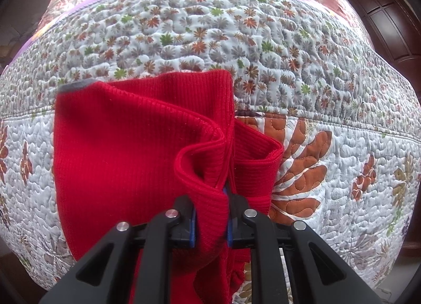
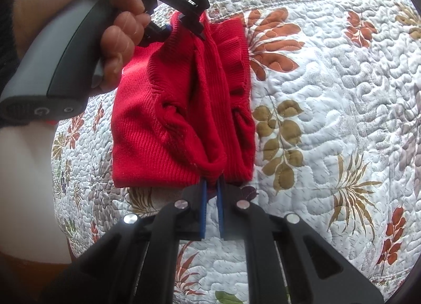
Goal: Fold small clothes
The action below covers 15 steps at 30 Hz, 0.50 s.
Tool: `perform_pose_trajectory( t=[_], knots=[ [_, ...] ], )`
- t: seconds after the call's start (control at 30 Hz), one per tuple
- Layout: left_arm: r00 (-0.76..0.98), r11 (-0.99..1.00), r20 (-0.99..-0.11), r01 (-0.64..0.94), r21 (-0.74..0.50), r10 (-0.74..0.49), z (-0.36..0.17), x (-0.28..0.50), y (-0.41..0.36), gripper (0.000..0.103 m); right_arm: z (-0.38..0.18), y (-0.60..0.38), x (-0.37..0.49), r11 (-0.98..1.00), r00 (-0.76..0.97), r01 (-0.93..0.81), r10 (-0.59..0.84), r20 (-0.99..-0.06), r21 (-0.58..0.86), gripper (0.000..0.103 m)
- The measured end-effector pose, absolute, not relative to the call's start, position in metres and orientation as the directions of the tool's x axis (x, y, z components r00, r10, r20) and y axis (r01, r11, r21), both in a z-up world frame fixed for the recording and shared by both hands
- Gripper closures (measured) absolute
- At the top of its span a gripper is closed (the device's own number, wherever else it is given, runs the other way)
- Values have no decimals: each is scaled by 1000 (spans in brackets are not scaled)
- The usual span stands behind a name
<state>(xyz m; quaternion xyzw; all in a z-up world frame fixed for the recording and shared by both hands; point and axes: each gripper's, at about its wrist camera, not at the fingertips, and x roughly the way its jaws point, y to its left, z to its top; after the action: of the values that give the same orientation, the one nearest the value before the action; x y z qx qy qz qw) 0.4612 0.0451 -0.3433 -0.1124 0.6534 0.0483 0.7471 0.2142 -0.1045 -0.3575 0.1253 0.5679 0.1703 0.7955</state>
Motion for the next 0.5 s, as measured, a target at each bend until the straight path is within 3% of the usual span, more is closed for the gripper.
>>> perform_pose_trajectory(
  t=[0.1, 0.17, 0.2, 0.23, 0.33, 0.5],
  knots=[
    [139, 971, -988, -216, -101, -72, -348, 460, 38, 84, -363, -109, 216, 907, 286, -116, 420, -861, 404, 98],
    [165, 971, -981, -194, -138, -107, -346, 460, 32, 70, -372, -112, 218, 901, 265, -94, 432, -862, 423, 98],
    [191, 969, -973, -182, -168, -133, -342, 459, 30, 57, -379, -114, 219, 898, 248, -82, 439, -864, 433, 95],
    [217, 963, -961, -167, -210, -172, -337, 458, 28, 45, -384, -116, 220, 896, 227, -69, 443, -867, 440, 87],
    [300, 926, -903, -126, -357, -307, -313, 455, 34, 36, -394, -130, 218, 889, 201, -37, 453, -868, 456, 73],
    [395, 861, -819, -117, -495, -417, -270, 439, 79, 28, -377, -182, 222, 816, 252, 52, 548, -798, 576, 73]
  ],
)
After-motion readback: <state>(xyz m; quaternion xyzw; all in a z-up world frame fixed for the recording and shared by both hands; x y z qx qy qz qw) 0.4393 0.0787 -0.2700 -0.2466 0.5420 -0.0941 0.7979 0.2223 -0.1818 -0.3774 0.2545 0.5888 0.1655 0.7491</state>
